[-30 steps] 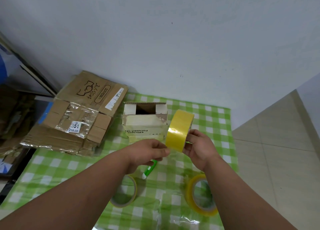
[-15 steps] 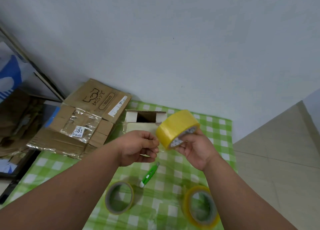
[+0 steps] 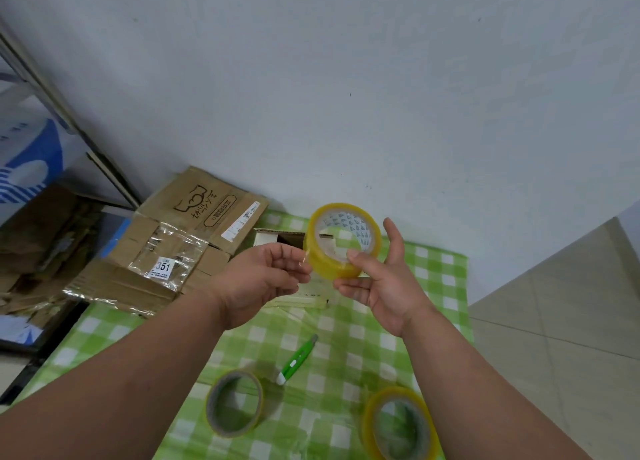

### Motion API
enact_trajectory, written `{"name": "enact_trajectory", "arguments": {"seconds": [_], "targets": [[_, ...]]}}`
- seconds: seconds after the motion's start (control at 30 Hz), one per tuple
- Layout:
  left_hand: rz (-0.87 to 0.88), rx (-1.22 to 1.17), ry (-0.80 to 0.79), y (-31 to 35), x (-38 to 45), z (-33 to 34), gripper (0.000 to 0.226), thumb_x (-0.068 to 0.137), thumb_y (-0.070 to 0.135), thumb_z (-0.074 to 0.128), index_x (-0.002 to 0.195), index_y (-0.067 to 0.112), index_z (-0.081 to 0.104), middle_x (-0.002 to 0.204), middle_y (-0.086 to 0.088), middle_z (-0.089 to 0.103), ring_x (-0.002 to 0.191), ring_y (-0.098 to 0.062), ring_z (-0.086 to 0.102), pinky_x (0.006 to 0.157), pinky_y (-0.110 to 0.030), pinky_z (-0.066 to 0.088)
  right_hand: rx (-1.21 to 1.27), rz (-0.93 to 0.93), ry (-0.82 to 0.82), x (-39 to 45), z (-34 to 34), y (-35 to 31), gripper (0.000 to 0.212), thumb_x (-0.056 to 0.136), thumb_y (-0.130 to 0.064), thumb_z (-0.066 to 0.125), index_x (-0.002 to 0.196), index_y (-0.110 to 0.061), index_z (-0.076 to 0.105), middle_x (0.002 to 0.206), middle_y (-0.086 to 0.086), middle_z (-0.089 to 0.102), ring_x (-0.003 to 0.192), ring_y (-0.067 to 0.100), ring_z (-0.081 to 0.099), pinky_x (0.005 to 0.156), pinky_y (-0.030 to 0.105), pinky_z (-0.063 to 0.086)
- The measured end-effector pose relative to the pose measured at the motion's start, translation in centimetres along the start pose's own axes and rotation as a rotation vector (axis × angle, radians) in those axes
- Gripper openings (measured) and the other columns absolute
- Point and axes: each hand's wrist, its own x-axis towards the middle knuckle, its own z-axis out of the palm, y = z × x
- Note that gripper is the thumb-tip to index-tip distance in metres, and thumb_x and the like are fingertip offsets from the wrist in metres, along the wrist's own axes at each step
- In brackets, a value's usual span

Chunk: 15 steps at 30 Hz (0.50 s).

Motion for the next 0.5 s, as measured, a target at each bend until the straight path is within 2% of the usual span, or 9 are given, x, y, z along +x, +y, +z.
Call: {"name": "enact_trajectory", "arguments": {"seconds": [0.07,0.13,0.23,0.3,0.4,0.5], "targets": [[0.062,0.117,0.102,0.0,0.1,0.4,0.019,0.087,-0.008,0.063,0.093,0.01,0.062,0.083,-0.005,0.071,0.076,-0.016,0.065,0.068,-0.026,0.05,-0.026,-0.023,-0.021,-0.2,0.4,-0.2,0.084,0.078,-0.023,0.08,0.128,-0.069,0.029,0.12,0.009,0.065,0.077,0.036,0.072,0.065,0.034,0.058],[0.109,0.18,0.197,0.0,0.4,0.6,0.013,0.092,0.003,0.062,0.086,0.014,0.061,0.084,-0.003,0.068,0.073,-0.015,0.059,0.067,-0.027,0.049,-0.063,-0.035,-0.045,-0.2,0.7,-0.5,0.08,0.072,-0.032,0.081,0.121,-0.073,0.033,0.122,0.01,0.065,0.08,0.036,0.072,0.067,0.034,0.058],[0.136,0.201,0.29,0.2,0.8,0.0,0.014,0.095,0.011,0.061,0.082,0.016,0.062,0.101,-0.006,0.065,0.087,-0.016,0.058,0.074,-0.03,0.052,-0.141,-0.038,-0.066,-0.4,1.0,-0.4,0.065,0.073,-0.039,0.078,0.114,-0.073,0.041,0.119,0.011,0.066,0.085,0.038,0.072,0.069,0.035,0.059],[0.132,0.154,0.261,0.4,0.8,-0.7,0.012,0.096,0.011,0.06,0.085,0.012,0.062,0.111,-0.011,0.067,0.101,-0.022,0.063,0.083,-0.033,0.055,-0.178,-0.032,-0.093,-0.4,1.2,-0.3,0.056,0.075,-0.042,0.076,0.119,-0.062,0.048,0.118,0.013,0.064,0.088,0.038,0.072,0.073,0.036,0.059],[0.123,0.086,0.229,1.1,0.8,-1.7,0.011,0.099,0.009,0.055,0.089,0.007,0.061,0.115,-0.015,0.068,0.11,-0.025,0.065,0.085,-0.035,0.057,-0.204,-0.027,-0.136,-0.2,1.3,-0.1,0.061,0.074,-0.033,0.084,0.124,-0.045,0.052,0.119,0.022,0.061,0.094,0.037,0.071,0.082,0.042,0.058],[0.123,0.114,0.249,1.9,1.0,-2.7,0.014,0.101,0.008,0.051,0.09,0.008,0.06,0.107,-0.013,0.071,0.104,-0.024,0.068,0.086,-0.038,0.058,-0.433,-0.056,-0.142,-0.2,1.6,-0.6,0.068,0.068,-0.016,0.081,0.116,-0.051,0.05,0.101,0.026,0.067,0.09,0.033,0.073,0.085,0.042,0.058]]}}
